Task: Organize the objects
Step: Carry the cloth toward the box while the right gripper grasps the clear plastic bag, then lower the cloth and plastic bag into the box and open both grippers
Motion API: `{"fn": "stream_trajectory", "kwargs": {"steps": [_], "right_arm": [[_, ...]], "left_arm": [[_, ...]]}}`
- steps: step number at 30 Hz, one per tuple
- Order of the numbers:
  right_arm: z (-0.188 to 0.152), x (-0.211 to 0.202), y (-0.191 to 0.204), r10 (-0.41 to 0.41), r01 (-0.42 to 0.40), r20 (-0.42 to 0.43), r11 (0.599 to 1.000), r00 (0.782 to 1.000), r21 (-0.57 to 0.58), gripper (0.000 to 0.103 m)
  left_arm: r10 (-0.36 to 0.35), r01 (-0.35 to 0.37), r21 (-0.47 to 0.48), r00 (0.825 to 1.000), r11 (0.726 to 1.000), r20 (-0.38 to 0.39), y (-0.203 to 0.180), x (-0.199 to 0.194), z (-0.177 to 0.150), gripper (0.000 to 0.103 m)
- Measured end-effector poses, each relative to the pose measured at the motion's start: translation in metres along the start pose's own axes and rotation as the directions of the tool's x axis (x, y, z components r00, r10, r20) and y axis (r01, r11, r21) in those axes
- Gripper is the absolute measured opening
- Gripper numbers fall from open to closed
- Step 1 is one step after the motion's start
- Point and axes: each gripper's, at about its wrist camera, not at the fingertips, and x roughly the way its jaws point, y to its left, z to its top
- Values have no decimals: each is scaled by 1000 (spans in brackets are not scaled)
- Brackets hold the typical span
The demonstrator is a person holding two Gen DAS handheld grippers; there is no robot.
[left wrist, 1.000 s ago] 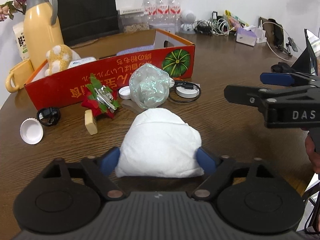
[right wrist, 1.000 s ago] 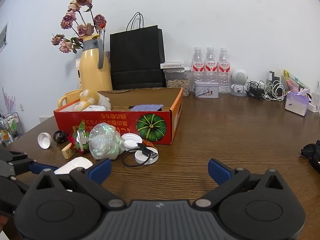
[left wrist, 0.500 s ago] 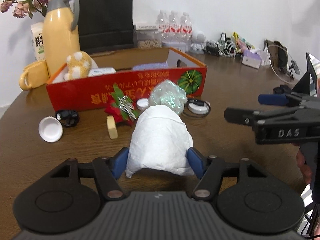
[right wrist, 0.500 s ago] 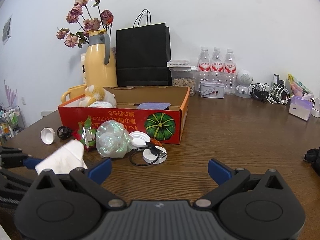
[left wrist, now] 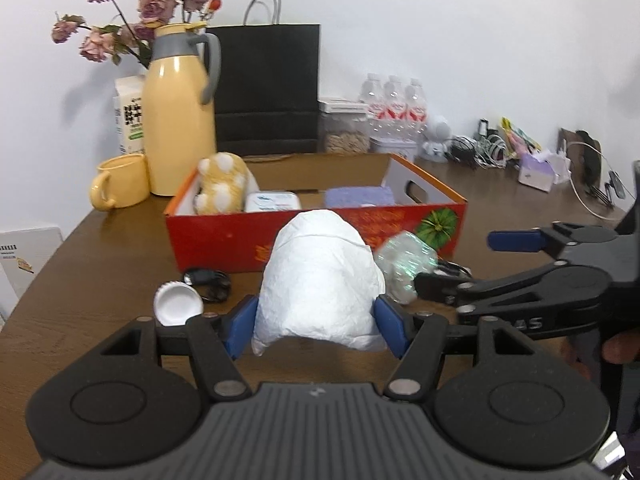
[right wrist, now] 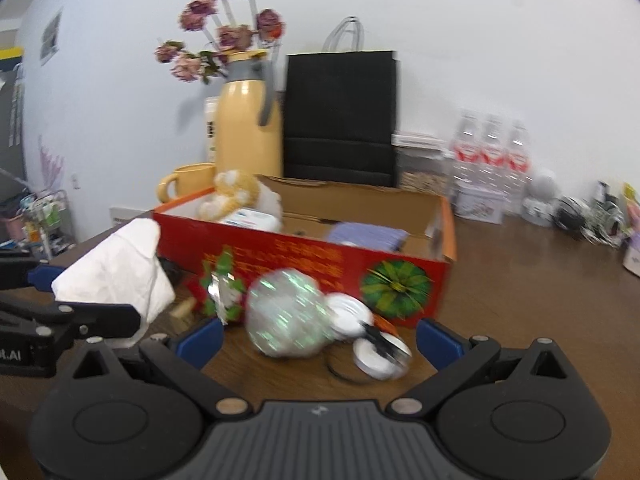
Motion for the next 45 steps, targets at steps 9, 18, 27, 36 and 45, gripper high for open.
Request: {"fn": "stream_trajectory", "kwargs": {"steps": [9,18,27,36,45], "right_arm": [[16,51,25,17,-21,-93,998,995,-52,43],[16,37,22,10,-12,-37,999,999,-36,34],[30,15,20,19,-17,56,999,998,-38,34],[60,12,10,2,3,144,999,990,-35,34],[89,36,-10,-38,37,202,999,979,8,33]], "left_arm": [[7,-7,-22,1000,1000,9,16,6,5,65],[-4,5,-30,1000,1000,18,19,10,6,65],[-2,4,-29,998,1000,62,18,10,25,65],[1,3,-30,991,1000,136,10,23,67,65],[13,-7,-37,985,999,173,7,64,108,65]]}}
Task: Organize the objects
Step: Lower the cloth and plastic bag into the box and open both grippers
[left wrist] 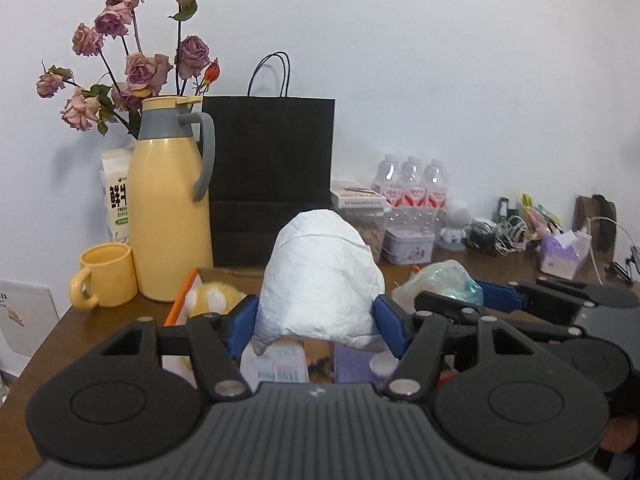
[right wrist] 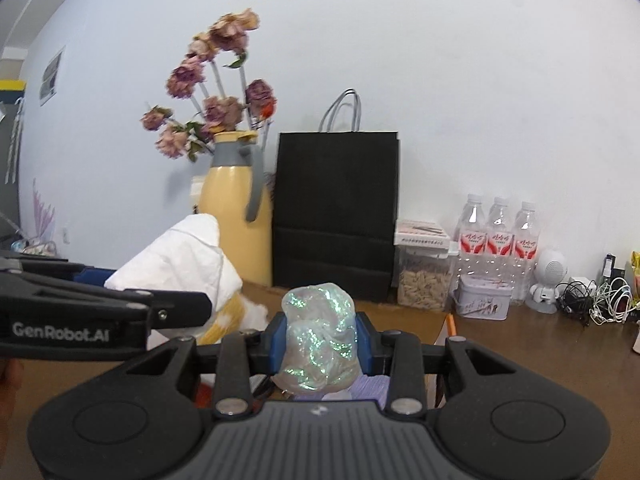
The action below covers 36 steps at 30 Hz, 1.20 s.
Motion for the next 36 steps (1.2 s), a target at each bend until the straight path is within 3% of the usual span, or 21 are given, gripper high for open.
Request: {"fn": "stream_trajectory", "kwargs": {"steps": [12,19,21,26,28,30,36], "right_arm": [[-11,72,-28,-29,35,-72,996,997,78,33],[-21,81,-27,-36,43,-97,997,995,67,33],[-21,80,-26,-35,41,-99,997,994,63,34],[-26,80,-23,-36,42,-123,998,992,47,48],[-27,80,-22,-42,48,-129,998,991,44,79],[-28,79,-22,-41,47,-121,998,992,48,96],[-27,74,-20,-43,48,-105,998,994,47,101]], "left_arm": [[24,-26,-37,997,999,-69,15,82,1,65],[38,-40,-17,994,999,-102,17,94,-10,65],[45,-47,-15,994,999,-97,16,94,-11,70],[83,-84,-12,994,996,-66,18,90,-15,103],[103,-104,-18,994,994,-48,17,89,-17,103],[119,-119,-10,992,993,-51,17,88,-19,103],[122,-123,-15,992,992,-42,16,85,-20,103]]}}
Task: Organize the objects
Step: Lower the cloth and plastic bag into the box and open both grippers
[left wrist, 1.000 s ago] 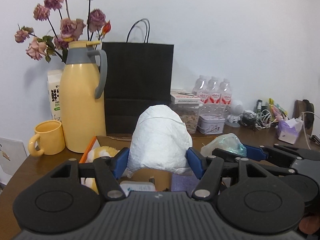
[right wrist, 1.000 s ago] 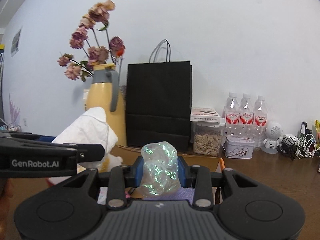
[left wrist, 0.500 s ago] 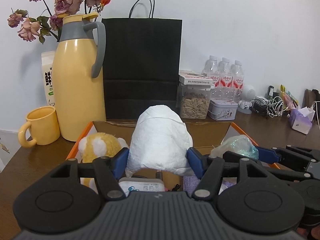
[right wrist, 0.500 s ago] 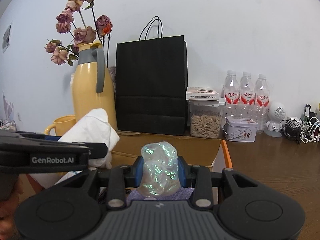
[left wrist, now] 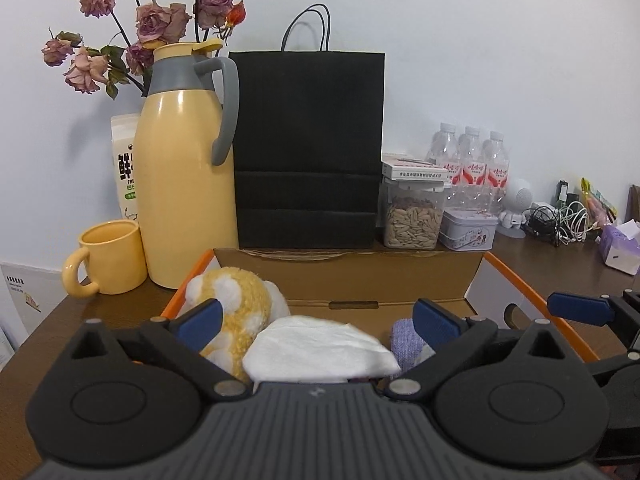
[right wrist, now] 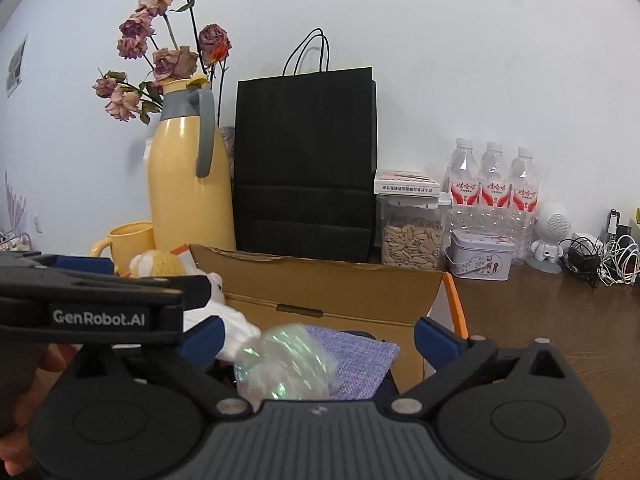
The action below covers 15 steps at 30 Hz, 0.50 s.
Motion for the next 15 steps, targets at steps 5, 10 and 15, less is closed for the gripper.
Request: {"fn": "stream_trajectory", "kwargs": {"steps": [5,10,15], "right_arm": [[1,-2,1,0,0,4,1000,1000,-1,102],[2,-9,1,5,-5,20,1000,1000,0,103],[2,-22,1,1,-1,36,1000,999,-4,103]], "left_arm": [[-6,7,-9,1000,1000,17,1,-5,0,103],[-19,20,-15,999,1000,45,1,-16,-1,103],[-36,38,-25,996,999,77,5,-32,-2,103]]}}
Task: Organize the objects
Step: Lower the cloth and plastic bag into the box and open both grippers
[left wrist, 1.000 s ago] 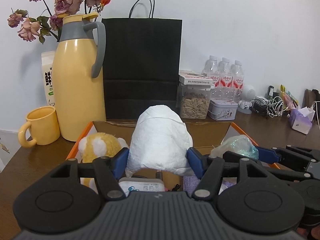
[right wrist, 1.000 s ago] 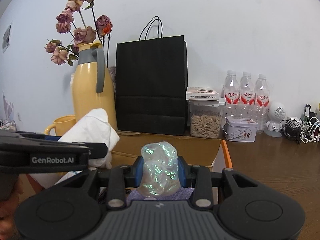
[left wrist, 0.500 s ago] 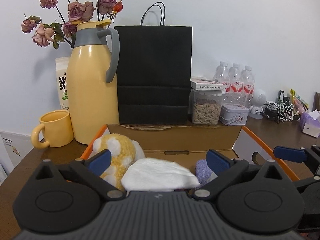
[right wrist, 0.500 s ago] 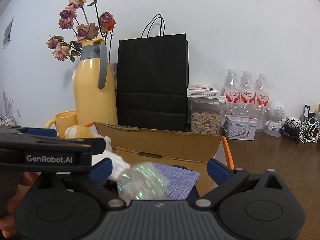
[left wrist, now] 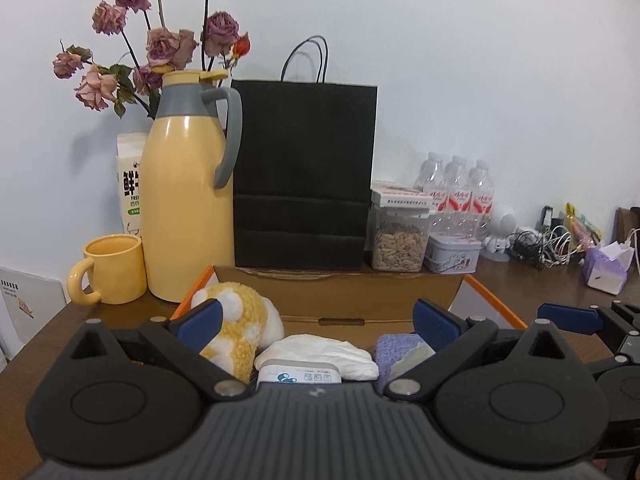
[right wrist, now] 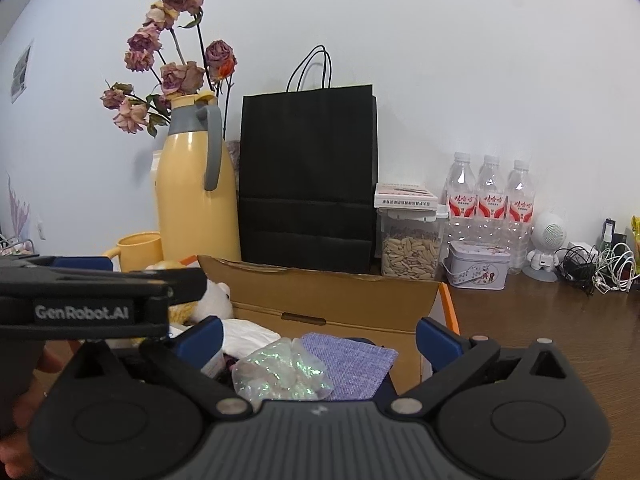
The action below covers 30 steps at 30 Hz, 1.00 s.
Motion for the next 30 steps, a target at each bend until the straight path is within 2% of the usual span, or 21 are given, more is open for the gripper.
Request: {"fn": "stream_trajectory", "kwargs": {"steps": [8,16,30], "right_arm": [[-7,-26,0,-5,5,6,999,1000,-36,103],[-21,-52,5,6,-6,-5,998,1000,-65,103],[-52,-83,1,-8,-1,-101,997,995,-82,103]], "left_arm": [[-10,11,-27,999,1000,31,9,-31,-7,103],[-4,4,-18,1000,1000,-9,16,-56,-24,103],[2,0,23,996,1000,-92,30,-89,-52,103]]}}
